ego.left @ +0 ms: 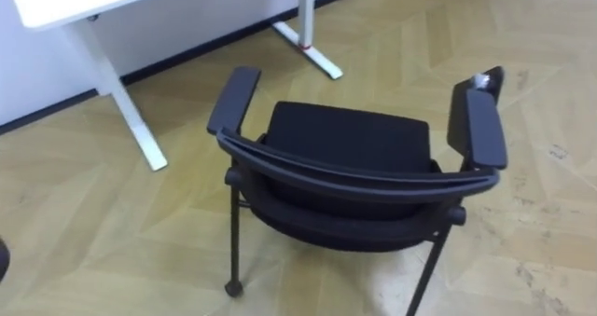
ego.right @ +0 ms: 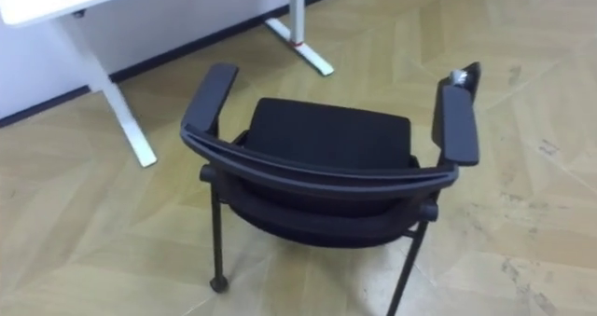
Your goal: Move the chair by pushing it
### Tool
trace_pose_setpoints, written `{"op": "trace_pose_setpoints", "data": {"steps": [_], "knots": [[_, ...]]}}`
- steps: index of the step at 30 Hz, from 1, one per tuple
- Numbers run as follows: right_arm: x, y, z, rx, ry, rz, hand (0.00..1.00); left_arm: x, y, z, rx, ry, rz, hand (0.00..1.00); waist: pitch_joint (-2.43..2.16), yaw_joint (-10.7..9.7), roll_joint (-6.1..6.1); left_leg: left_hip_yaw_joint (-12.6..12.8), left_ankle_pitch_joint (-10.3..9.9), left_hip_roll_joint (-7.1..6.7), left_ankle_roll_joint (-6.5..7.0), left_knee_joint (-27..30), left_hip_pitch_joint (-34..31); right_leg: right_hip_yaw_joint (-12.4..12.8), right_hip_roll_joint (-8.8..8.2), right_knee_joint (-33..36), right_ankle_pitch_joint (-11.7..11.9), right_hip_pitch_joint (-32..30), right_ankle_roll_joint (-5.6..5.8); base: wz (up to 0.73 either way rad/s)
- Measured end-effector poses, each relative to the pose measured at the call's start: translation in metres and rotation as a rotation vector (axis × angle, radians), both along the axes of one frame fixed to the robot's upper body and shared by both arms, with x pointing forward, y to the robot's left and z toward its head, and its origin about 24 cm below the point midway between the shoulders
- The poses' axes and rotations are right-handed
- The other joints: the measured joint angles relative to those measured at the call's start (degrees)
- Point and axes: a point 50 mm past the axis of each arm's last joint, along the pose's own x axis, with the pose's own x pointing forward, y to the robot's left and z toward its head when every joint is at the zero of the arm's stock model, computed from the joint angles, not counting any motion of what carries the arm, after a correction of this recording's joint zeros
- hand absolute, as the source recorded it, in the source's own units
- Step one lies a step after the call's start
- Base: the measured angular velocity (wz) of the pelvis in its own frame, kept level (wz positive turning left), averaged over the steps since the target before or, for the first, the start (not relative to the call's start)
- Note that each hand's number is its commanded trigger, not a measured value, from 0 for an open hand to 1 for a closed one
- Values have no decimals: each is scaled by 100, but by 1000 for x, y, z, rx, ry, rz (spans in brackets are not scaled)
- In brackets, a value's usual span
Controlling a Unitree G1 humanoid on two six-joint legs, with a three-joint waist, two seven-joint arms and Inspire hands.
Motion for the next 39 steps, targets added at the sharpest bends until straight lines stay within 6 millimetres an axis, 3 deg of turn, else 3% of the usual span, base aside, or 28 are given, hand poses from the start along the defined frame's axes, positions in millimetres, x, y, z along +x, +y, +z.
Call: {"op": "trace_pose_setpoints", "data": {"steps": [3, 9, 12, 20, 22, 27, 31, 37, 39], "knots": [[-5, 0, -1, 7, 11, -4, 0, 12, -9, 10, 93, -15, -53, 0, -8, -172, 25, 75, -1, 3, 1, -15, 3, 116, 0, 12, 4, -41, -6, -13], [-25, 0, -3, 53, 30, -76, 0, 30, -37, 11, 263, 67, -210, 0, -32, -489, 75, 166, 0, 11, 3, -102, 101, 265, 7, 24, 4, -20, -5, -11], [-21, 0, -3, 64, 13, -60, 0, 36, -52, 18, 330, 55, -277, 0, -41, -610, 89, 325, 1, 22, 3, -117, 121, 439, 5, 59, 4, -82, -6, -27], [-10, 4, -3, 111, -35, -32, 0, 45, -86, 5, 440, 178, -478, 0, -23, -833, 44, 635, 1, 36, 3, -236, 356, 801, 7, 98, 4, -84, -1, -24], [-8, 6, -4, 135, -50, -20, 0, 46, -94, -6, 453, 245, -534, 0, -24, -837, 47, 736, 1, 40, 3, -238, 396, 904, 13, 101, 5, -85, 0, -21], [-9, 9, -6, 184, -48, -6, 0, 47, -102, -17, 512, 355, -632, 0, -29, -979, 52, 771, 1, 41, 3, -246, 380, 959, 16, 122, 9, -163, 3, -7], [-9, 5, -5, 192, -44, 0, 0, 46, -102, -21, 564, 422, -678, 0, -73, -1007, 133, 902, 1, 41, 3, -313, 435, 1066, 19, 124, 22, -166, 22, -12], [-6, 6, -5, 207, -56, 5, 0, 45, -103, -25, 588, 487, -698, 0, -31, -1131, 259, 934, 1, 40, 3, -321, 498, 1105, 21, 128, 39, -136, 25, -2], [-7, 6, -5, 212, -53, 5, 0, 45, -102, -26, 588, 497, -692, 0, -41, -1140, 286, 978, 1, 48, 3, -321, 501, 1142, 30, 128, 50, -160, 22, -8]]}}
